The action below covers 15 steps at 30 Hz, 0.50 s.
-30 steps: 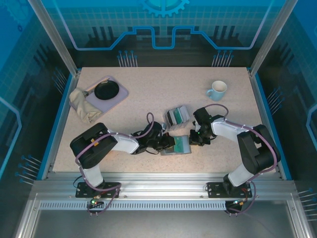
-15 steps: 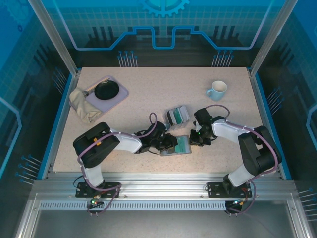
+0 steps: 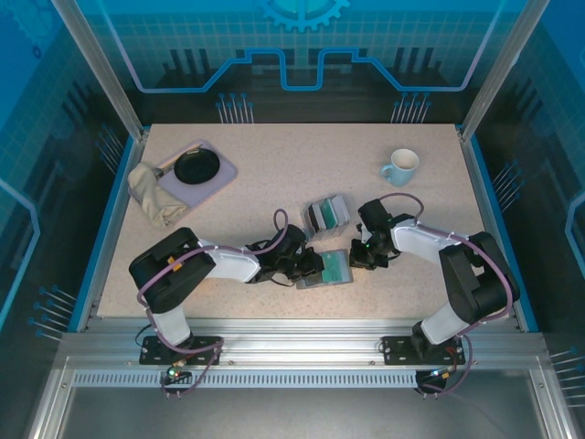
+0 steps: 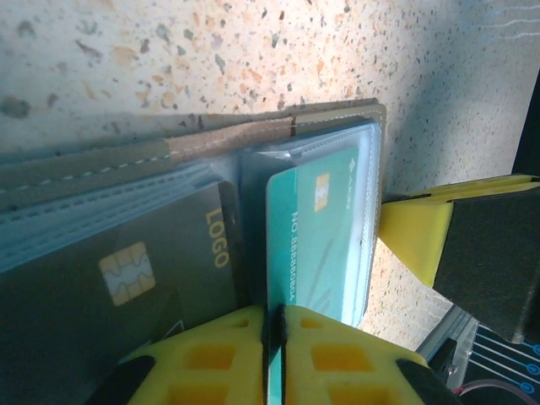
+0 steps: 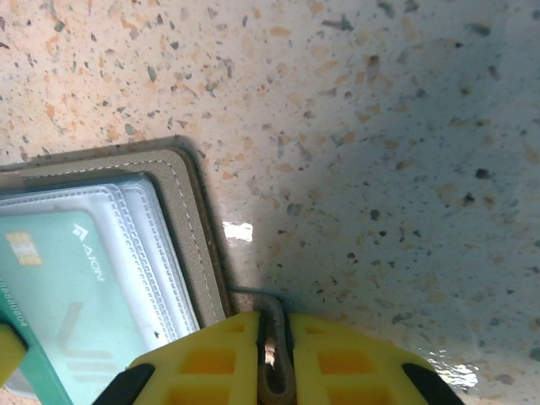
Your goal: Put the credit cards into the card holder
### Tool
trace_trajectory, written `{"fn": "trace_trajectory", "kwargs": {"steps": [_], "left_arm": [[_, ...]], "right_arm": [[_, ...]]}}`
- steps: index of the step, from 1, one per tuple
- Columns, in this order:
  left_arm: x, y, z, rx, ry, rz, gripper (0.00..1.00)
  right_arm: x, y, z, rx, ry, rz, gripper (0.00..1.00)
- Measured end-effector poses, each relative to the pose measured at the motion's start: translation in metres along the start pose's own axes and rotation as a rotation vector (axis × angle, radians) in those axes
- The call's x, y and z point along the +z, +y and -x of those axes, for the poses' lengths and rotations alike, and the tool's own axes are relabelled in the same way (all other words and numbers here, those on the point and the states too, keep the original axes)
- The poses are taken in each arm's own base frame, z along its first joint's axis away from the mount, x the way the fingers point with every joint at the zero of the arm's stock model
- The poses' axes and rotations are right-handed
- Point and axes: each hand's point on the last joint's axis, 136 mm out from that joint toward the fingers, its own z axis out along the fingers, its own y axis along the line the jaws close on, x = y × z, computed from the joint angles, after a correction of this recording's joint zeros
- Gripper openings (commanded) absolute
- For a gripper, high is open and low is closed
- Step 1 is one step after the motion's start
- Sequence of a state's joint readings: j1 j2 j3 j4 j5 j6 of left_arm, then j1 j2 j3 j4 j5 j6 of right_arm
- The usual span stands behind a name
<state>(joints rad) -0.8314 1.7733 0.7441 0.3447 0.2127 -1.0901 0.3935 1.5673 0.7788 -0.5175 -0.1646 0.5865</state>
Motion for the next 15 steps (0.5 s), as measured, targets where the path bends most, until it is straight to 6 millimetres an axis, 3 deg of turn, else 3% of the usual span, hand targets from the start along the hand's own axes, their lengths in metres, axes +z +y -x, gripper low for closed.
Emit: {"fn": "trace_trajectory", "kwargs": {"steps": [15], "left_arm": [[0.008, -0.011, 0.001, 0.026, 0.014, 0.000, 0.04]], "right_arm": [[0.001, 0.001, 0.000, 0.002, 0.004, 0.007, 0.11]]}}
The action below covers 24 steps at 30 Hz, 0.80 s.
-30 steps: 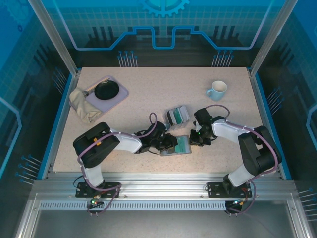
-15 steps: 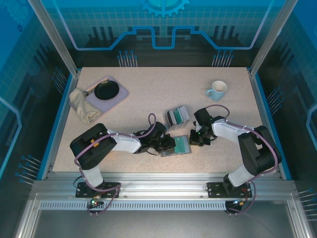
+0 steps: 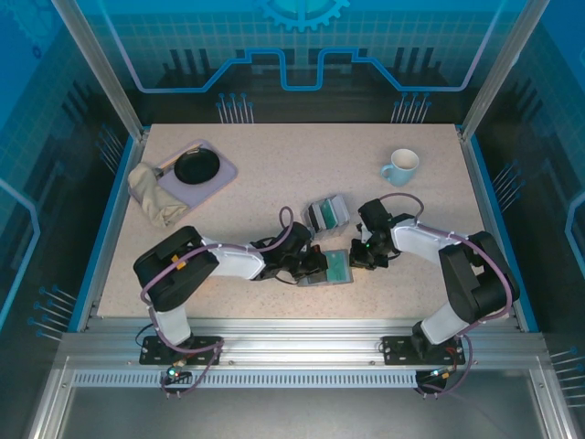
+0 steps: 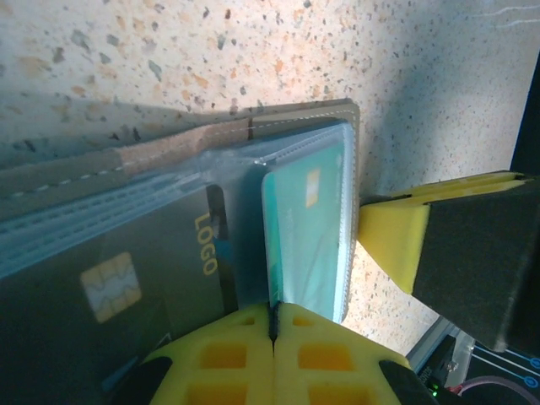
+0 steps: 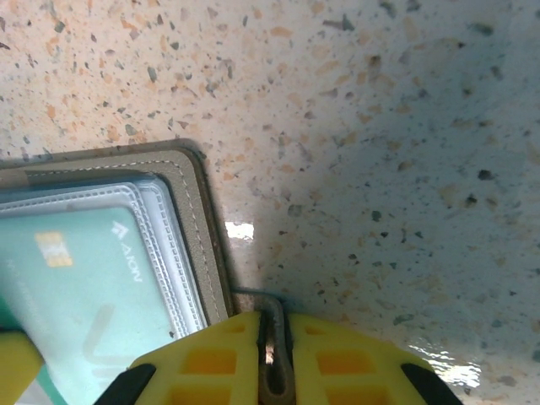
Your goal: Put the credit cards into the card holder
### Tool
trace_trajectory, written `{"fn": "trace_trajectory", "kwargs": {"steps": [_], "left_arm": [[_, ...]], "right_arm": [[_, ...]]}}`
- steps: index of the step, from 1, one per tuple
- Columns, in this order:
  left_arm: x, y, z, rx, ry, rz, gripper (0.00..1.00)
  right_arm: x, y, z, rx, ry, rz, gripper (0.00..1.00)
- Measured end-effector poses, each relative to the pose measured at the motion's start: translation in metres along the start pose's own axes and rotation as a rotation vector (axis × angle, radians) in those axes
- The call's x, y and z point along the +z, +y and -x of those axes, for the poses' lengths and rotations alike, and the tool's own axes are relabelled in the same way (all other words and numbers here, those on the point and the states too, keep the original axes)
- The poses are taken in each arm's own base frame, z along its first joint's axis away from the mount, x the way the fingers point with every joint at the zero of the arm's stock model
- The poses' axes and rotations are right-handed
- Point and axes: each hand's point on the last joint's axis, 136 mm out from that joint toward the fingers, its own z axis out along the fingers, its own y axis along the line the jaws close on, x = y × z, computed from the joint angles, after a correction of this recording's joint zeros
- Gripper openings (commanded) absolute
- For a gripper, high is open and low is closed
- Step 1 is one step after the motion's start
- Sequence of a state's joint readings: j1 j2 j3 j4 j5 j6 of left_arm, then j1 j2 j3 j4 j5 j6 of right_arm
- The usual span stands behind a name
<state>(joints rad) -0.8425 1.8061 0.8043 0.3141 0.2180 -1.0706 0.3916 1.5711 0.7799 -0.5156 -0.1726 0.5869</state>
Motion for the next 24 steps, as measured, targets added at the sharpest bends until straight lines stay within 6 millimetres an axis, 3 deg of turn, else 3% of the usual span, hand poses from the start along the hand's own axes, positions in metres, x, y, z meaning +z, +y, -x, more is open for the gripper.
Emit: {"fn": "trace_trajectory", "kwargs": {"steps": [13, 18, 24], "left_arm": [[0.006, 0.000, -0.002, 0.001, 0.034, 0.015, 0.10], [0.006, -0.001, -0.002, 0.017, 0.035, 0.018, 0.26], [-0.007, -0.001, -0.003, 0.030, 0.014, 0.044, 0.33]], "right_arm": [[0.000, 0.000, 0.000, 0.001, 0.000, 0.001, 0.11], [0.000, -0.001, 0.000, 0.001, -0.002, -0.005, 0.11], [0.000, -0.001, 0.000, 0.001, -0.002, -0.009, 0.12]]}}
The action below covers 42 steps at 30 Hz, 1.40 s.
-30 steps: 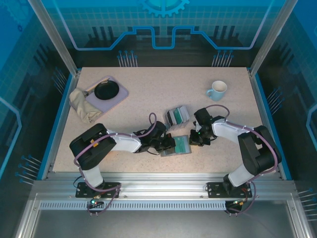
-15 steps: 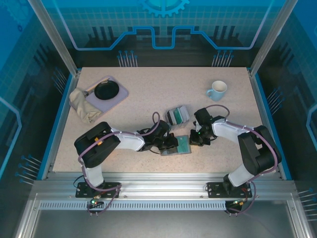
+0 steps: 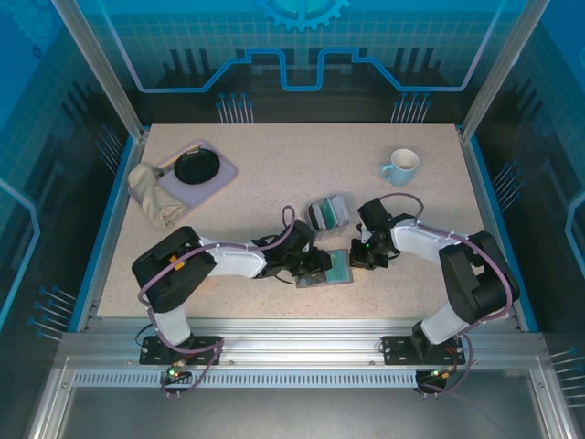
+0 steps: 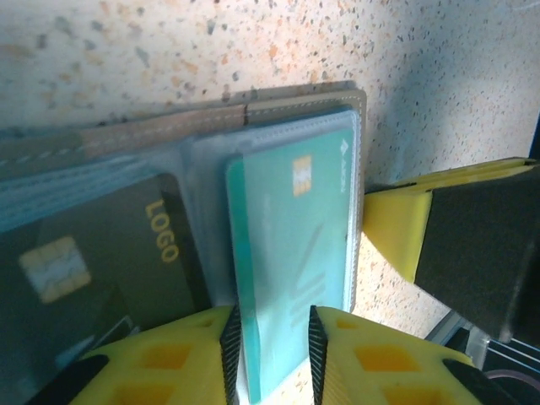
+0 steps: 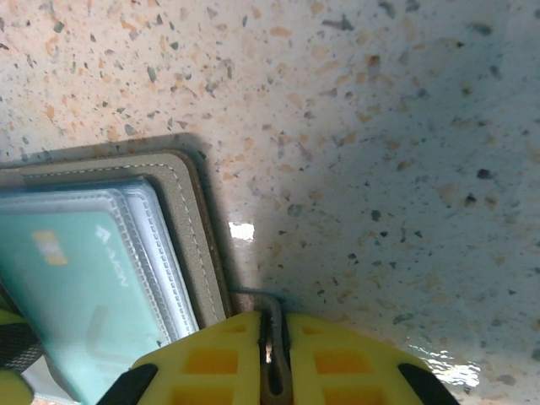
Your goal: Put the credit cards into the card holder
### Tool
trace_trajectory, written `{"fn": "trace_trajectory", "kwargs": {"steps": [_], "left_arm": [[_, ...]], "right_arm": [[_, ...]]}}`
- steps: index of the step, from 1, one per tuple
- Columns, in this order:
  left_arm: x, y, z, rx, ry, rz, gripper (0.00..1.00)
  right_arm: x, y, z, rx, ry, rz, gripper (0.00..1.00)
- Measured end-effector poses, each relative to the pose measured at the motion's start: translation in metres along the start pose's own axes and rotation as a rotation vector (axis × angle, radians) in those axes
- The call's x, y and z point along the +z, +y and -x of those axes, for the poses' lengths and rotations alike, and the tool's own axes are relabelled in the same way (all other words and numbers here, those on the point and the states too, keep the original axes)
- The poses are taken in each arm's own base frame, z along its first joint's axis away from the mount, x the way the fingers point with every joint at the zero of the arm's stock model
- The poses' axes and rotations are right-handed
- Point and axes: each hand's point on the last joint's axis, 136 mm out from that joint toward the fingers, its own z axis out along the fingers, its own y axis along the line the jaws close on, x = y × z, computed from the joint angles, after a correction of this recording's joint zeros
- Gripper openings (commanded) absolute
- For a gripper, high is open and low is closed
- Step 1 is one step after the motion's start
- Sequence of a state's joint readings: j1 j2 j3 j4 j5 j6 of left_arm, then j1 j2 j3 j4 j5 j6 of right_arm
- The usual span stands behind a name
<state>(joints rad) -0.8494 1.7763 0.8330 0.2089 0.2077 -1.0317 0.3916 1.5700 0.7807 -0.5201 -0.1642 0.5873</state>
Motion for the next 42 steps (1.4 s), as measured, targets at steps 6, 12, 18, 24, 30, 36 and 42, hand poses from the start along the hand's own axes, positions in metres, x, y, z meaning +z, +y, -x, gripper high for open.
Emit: {"fn": "trace_trajectory", "kwargs": {"steps": [6, 12, 18, 24, 30, 36, 42], "left_arm": [[-0.009, 0.013, -0.003, 0.006, -0.010, 0.048, 0.36], [-0.010, 0.015, -0.003, 0.013, -0.008, 0.055, 0.38], [-0.023, 0.006, -0.001, 0.052, -0.021, 0.037, 0.45], [-0.055, -0.012, 0.033, 0.056, -0.112, -0.020, 0.52], [-0.078, 0.005, 0.091, -0.051, -0.219, 0.002, 0.55], [-0.063, 0.012, 0.137, -0.121, -0.232, 0.041, 0.59], [-0.033, 0.023, 0.144, -0.154, -0.179, 0.066, 0.59]], "right_arm": [[-0.001, 0.000, 0.000, 0.000, 0.001, -0.002, 0.12], [-0.001, 0.001, 0.001, 0.000, 0.003, 0.000, 0.20], [-0.018, 0.015, 0.006, -0.037, -0.012, 0.025, 0.39], [-0.081, 0.047, 0.052, -0.145, -0.209, 0.048, 0.59], [-0.110, 0.057, 0.096, -0.204, -0.309, -0.041, 0.61], [-0.095, 0.049, 0.115, -0.224, -0.274, -0.140, 0.62], [-0.086, 0.047, 0.123, -0.241, -0.239, -0.180, 0.62]]}}
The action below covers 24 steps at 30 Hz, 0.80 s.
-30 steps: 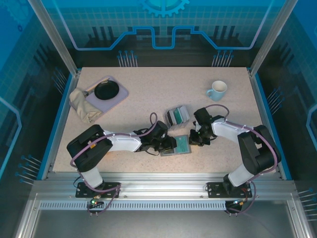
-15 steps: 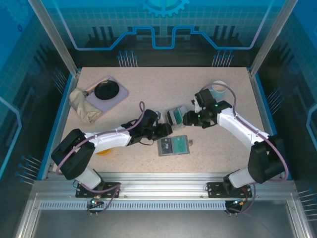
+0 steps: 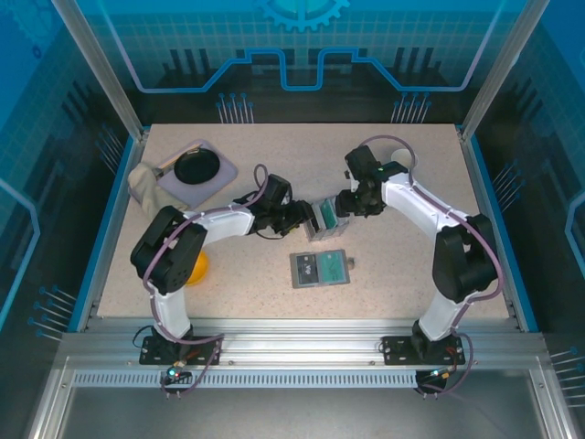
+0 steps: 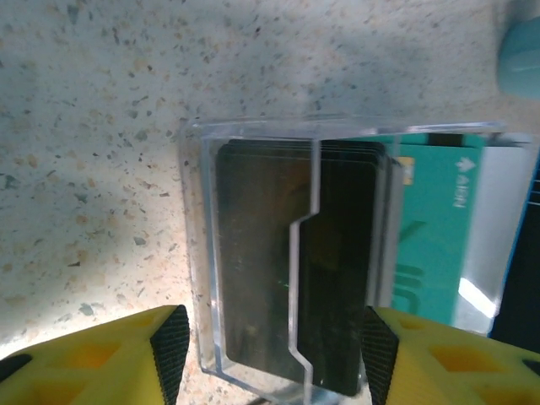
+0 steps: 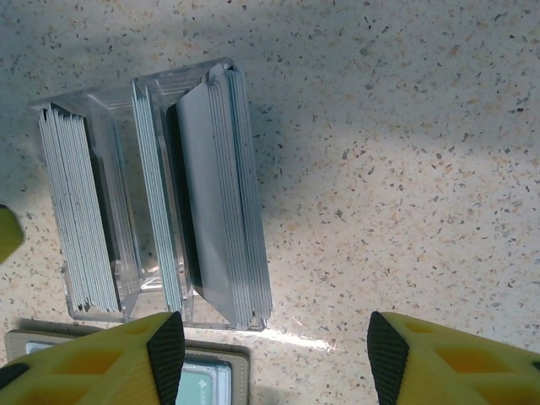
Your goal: Put the credit cards into the card holder
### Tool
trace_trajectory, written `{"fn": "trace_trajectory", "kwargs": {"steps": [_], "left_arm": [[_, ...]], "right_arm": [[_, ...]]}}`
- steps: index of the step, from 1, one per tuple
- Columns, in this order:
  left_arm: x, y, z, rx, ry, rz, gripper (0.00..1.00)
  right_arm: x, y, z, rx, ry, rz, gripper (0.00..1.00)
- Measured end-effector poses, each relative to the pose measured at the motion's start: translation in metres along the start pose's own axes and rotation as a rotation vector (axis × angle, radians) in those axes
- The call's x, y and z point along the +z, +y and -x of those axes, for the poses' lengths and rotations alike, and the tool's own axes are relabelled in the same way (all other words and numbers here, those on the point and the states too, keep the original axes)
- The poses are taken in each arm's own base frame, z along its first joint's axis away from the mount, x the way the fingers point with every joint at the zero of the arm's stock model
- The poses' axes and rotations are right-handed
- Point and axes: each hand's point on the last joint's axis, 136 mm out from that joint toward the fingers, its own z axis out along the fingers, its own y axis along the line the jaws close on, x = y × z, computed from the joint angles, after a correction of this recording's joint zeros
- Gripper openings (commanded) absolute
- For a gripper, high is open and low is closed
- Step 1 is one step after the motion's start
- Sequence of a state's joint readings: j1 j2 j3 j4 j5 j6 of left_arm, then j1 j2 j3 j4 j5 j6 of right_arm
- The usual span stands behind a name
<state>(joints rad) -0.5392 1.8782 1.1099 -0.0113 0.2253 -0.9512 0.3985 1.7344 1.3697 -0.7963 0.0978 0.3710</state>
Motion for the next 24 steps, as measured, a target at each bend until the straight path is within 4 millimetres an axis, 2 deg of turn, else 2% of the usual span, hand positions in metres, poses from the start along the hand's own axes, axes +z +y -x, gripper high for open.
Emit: {"fn": "trace_trajectory", "kwargs": {"steps": [8, 15, 24], "left_arm": [[0.017, 0.013, -0.006, -0.046, 0.043, 0.027, 0.56], [0.023, 0.008, -0.004, -0.054, 0.054, 0.008, 0.51], [0.023, 0.007, -0.004, -0.052, 0.053, 0.004, 0.49]], "right_arm": [[0.004, 0.001, 0.003, -0.013, 0.015, -0.004, 0.62], [0.011, -0.001, 0.007, -0.040, 0.032, -0.038, 0.61], [0.028, -0.003, 0.012, -0.116, 0.053, -0.146, 0.59]]}}
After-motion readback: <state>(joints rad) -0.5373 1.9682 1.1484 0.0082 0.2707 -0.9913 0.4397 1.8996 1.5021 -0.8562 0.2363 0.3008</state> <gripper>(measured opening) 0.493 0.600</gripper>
